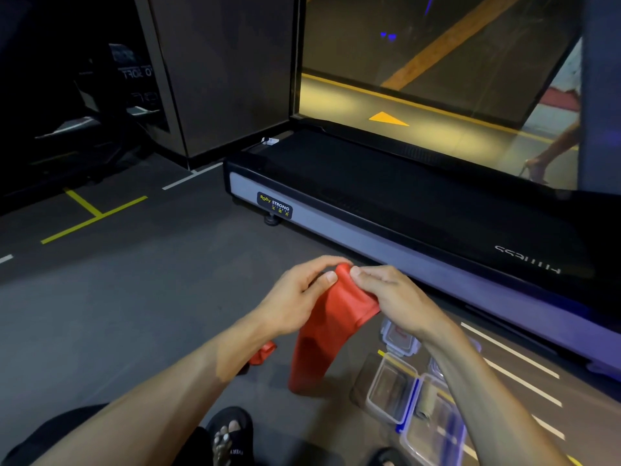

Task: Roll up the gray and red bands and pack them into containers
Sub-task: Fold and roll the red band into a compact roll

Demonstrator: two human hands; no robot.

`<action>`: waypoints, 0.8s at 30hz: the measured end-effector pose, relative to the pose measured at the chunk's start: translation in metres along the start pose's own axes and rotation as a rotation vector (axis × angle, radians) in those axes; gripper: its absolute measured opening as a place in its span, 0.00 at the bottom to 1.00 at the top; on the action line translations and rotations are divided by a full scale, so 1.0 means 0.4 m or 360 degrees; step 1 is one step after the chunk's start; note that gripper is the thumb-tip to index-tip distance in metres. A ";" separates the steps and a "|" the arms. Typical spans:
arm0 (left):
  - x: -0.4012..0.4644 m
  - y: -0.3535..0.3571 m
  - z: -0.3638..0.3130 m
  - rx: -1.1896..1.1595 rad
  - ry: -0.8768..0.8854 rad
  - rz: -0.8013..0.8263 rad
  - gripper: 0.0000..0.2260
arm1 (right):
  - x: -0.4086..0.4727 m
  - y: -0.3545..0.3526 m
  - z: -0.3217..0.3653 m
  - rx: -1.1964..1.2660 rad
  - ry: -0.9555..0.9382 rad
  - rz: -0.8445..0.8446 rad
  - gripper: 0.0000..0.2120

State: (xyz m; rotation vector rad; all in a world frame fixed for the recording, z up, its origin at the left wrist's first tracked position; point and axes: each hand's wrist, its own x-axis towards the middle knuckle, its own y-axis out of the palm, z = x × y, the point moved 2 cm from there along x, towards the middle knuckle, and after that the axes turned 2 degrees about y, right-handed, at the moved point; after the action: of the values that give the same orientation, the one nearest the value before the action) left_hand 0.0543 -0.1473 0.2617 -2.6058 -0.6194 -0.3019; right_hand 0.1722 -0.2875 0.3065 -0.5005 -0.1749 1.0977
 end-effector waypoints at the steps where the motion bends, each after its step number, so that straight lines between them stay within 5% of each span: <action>1: 0.001 0.000 -0.001 0.0006 0.0003 0.0004 0.13 | 0.000 0.001 -0.004 0.0042 0.0010 0.0019 0.37; 4: 0.003 -0.001 0.000 0.0012 -0.0013 -0.0023 0.11 | -0.004 0.003 -0.006 0.0063 0.0045 0.0032 0.35; 9: 0.002 0.011 0.003 -0.0209 -0.0117 -0.0083 0.10 | -0.006 -0.001 -0.003 -0.0027 -0.0027 -0.0161 0.07; 15: 0.011 0.012 -0.001 -0.0596 -0.0226 0.0036 0.09 | -0.008 -0.004 0.027 -0.0116 -0.0112 -0.0347 0.08; 19: 0.004 -0.003 0.010 -0.0376 -0.0158 -0.0037 0.15 | -0.002 -0.013 0.033 -0.0188 -0.0132 -0.0413 0.09; 24: -0.008 -0.015 0.021 -0.0173 -0.0162 -0.0059 0.04 | 0.012 -0.017 0.025 -0.0135 -0.0128 -0.0466 0.10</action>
State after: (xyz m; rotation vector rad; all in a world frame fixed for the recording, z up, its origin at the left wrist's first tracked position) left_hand 0.0496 -0.1397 0.2554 -2.7300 -0.7052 -0.2216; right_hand 0.1761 -0.2830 0.3179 -0.4895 -0.3551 0.8268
